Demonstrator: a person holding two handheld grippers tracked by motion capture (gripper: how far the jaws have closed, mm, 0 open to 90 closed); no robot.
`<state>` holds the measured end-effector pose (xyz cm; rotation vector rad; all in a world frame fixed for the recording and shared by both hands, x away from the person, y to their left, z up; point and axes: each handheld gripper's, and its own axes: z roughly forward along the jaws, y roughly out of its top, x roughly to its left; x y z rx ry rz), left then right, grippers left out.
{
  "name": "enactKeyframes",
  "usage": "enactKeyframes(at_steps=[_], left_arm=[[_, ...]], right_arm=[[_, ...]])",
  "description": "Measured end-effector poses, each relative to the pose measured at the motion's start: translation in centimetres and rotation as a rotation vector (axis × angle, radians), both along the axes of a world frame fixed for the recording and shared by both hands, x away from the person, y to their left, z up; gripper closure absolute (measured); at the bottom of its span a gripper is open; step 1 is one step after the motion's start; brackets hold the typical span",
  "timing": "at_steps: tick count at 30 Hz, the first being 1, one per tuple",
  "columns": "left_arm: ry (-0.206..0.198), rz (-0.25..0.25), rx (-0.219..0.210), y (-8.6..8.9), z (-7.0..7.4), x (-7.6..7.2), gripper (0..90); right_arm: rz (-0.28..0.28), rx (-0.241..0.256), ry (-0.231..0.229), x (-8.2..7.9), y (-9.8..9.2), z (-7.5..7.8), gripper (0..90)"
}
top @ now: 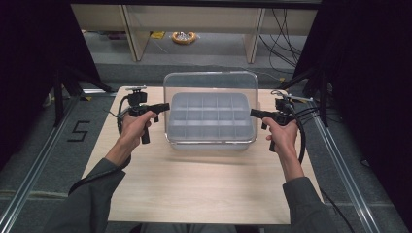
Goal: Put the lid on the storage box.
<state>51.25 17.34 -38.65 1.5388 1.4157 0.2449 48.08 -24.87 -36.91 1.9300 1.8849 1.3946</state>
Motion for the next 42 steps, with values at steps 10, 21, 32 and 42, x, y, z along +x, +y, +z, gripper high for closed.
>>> enactKeyframes(at_steps=[10,21,32,42], left_arm=[[0.038,0.033,-0.010,-0.3,-0.9,1.9,65.3],[0.077,0.047,0.020,-0.9,-2.5,3.1,64.8],[0.095,0.064,0.036,-1.5,-3.5,3.7,64.0],[0.119,0.078,0.040,-1.6,-4.7,4.2,62.4]], right_arm=[[-0.029,0.020,0.073,2.4,0.0,-0.8,64.4],[-0.048,-0.025,0.059,4.1,-0.1,-3.1,61.0],[-0.065,-0.065,0.096,4.9,0.1,-4.2,59.2],[-0.091,-0.096,0.137,5.7,0.6,-5.3,58.0]])
